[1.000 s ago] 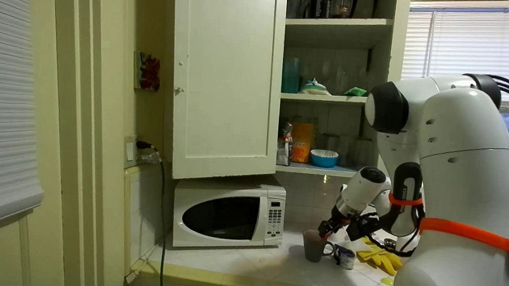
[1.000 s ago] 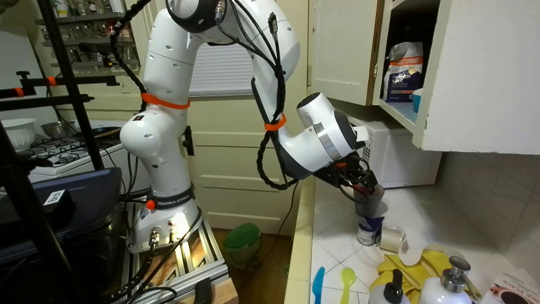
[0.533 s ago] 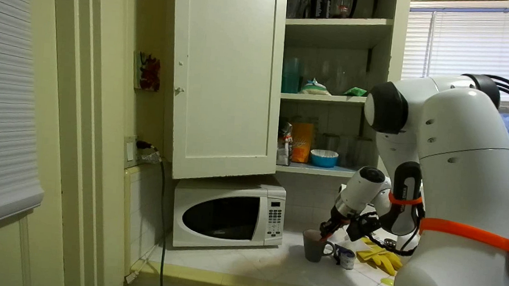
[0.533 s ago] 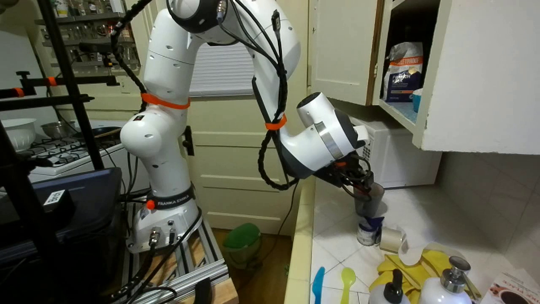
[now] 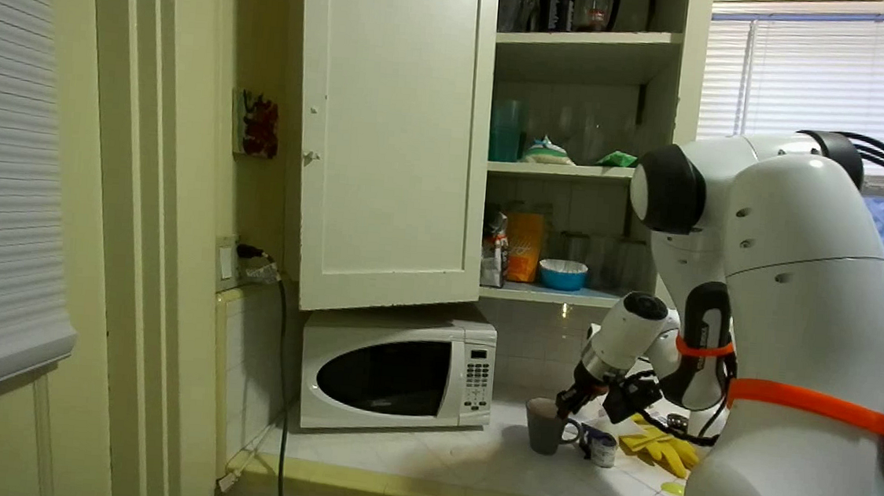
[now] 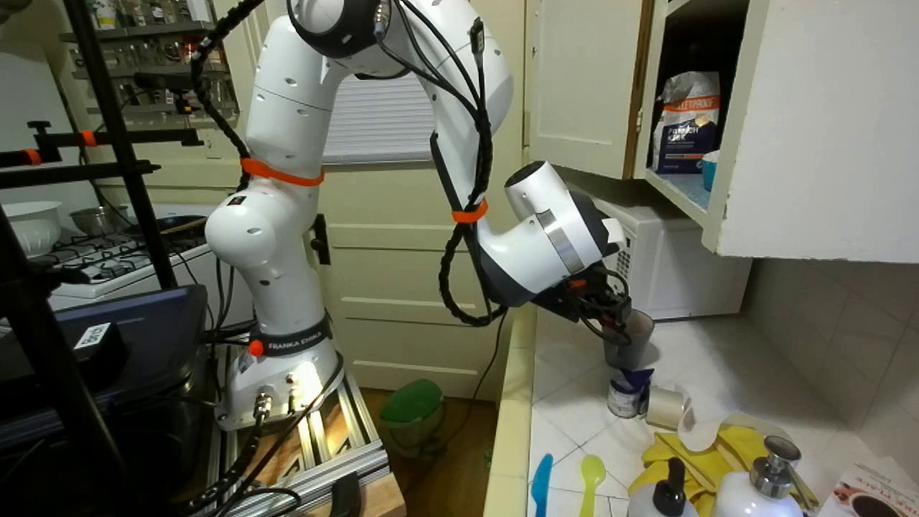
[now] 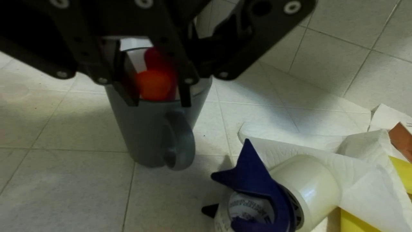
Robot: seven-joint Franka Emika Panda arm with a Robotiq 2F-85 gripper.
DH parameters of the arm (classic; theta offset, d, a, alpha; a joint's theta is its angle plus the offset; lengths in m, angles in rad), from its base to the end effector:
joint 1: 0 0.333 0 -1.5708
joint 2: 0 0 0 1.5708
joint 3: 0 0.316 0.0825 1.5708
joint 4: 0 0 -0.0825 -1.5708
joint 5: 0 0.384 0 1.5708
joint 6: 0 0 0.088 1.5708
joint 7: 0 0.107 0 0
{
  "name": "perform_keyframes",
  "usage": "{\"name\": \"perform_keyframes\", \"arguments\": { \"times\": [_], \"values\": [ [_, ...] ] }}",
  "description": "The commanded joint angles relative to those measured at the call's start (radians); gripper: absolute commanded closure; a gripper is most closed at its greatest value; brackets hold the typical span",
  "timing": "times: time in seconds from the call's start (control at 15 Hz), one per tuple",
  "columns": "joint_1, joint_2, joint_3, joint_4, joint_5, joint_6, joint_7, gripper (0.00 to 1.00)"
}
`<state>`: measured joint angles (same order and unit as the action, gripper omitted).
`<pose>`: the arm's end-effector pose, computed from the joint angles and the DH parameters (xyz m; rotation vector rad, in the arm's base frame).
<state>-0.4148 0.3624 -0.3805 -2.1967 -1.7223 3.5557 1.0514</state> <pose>0.4297 -0.2608 0.2576 2.8754 0.0878 0.8428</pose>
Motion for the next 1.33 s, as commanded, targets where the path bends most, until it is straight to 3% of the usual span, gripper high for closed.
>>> {"name": "perform_keyframes", "arguments": {
  "times": [0.0, 0.4, 0.53, 0.6, 0.67, 1.07, 1.27],
  "values": [
    [0.018, 0.016, -0.02, 0.025, -0.054, 0.003, 0.057, 0.86],
    [0.021, 0.012, -0.03, 0.026, -0.059, 0.006, 0.059, 0.81],
    [0.021, 0.005, -0.032, 0.023, -0.055, 0.007, 0.056, 0.85],
    [0.02, -0.002, -0.032, 0.021, -0.051, 0.002, 0.048, 0.6],
    [0.02, -0.004, -0.034, 0.022, -0.052, 0.001, 0.045, 0.47],
    [0.02, -0.026, -0.042, 0.023, -0.051, 0.0, 0.034, 0.04],
    [0.019, -0.044, -0.04, 0.019, -0.044, 0.003, 0.033, 0.0]
  ]
}}
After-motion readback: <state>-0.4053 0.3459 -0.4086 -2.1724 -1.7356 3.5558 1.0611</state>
